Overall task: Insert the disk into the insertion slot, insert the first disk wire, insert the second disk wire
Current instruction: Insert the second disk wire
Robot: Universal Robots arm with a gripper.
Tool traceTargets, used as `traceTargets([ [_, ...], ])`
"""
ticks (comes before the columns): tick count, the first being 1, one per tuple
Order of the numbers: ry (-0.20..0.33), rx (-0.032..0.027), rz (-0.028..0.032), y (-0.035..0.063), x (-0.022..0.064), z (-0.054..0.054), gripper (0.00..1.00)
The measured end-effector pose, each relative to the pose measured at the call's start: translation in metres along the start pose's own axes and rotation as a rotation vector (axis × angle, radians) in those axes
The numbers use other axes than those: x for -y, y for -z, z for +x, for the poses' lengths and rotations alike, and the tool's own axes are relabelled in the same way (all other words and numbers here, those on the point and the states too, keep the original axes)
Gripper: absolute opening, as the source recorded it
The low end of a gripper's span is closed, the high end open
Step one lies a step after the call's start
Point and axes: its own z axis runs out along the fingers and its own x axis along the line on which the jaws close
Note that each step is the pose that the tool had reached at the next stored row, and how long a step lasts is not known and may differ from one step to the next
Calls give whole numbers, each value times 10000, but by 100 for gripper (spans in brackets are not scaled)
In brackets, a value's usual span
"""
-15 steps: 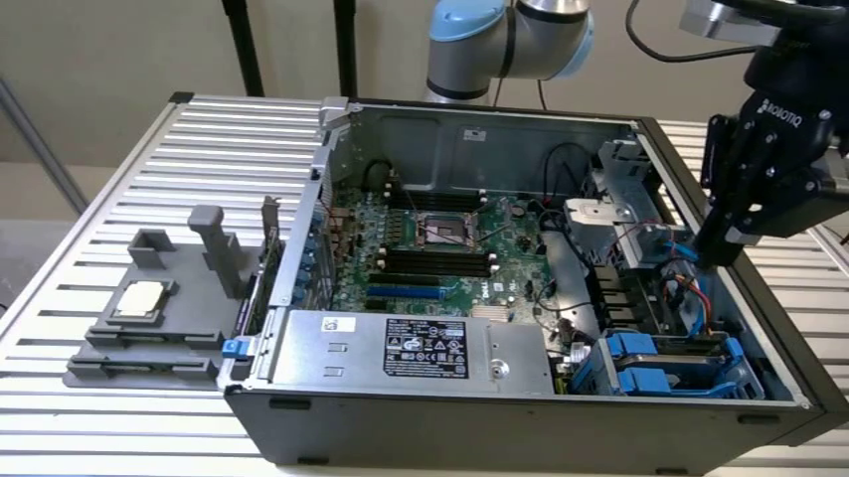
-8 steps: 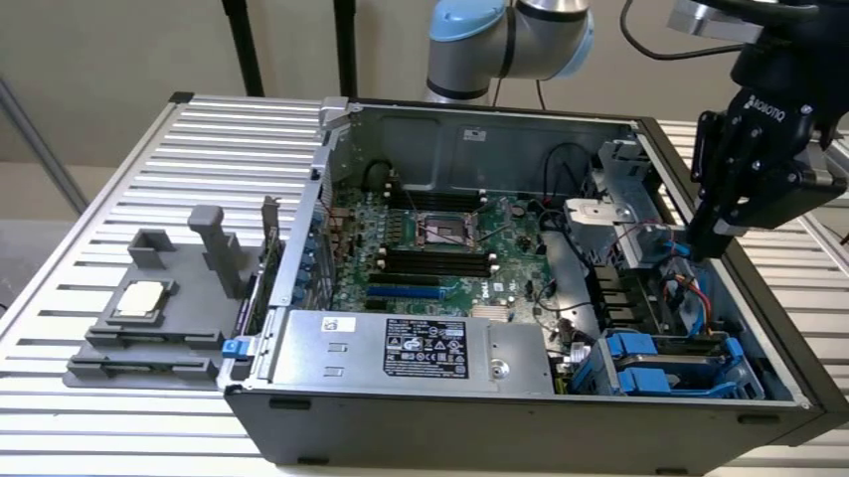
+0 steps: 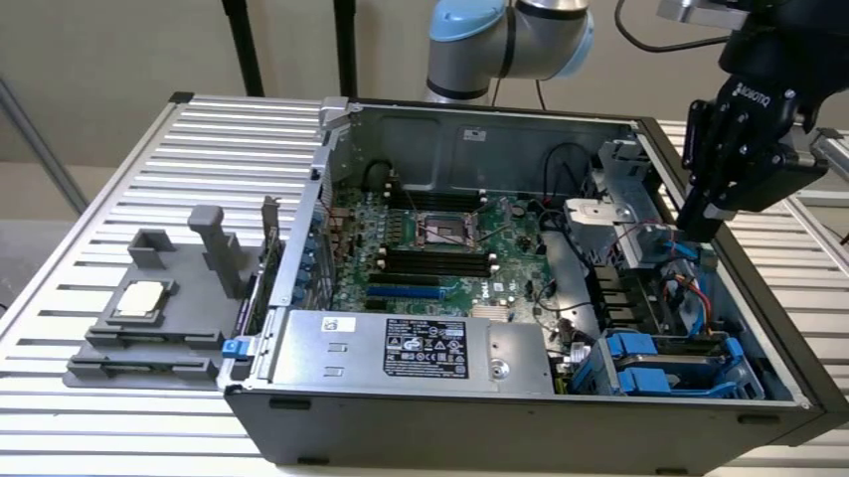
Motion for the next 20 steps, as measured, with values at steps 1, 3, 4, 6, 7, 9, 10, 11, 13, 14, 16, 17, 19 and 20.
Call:
traceTargets([
  [1,-2,-44,5,1,0,0,25],
  [3,-8,-141,16,0,0,4,25],
  [4,-10,-185,22,0,1,10,25],
  [6,-14,-265,28,-5,4,26,25],
  [7,-15,-312,29,-7,5,36,25],
  [9,-18,-395,35,-11,8,54,25],
  [10,-20,-431,37,-13,9,63,25],
  [11,-21,-465,38,-16,10,72,25],
  [13,-25,-538,42,-20,12,84,25],
  [14,-27,-577,47,-19,12,87,25],
  [16,-30,-648,55,-20,13,91,25],
  [17,-31,-672,58,-21,13,91,25],
  [19,-33,-712,62,-33,13,88,25],
  [20,-34,-719,63,-44,14,86,25],
])
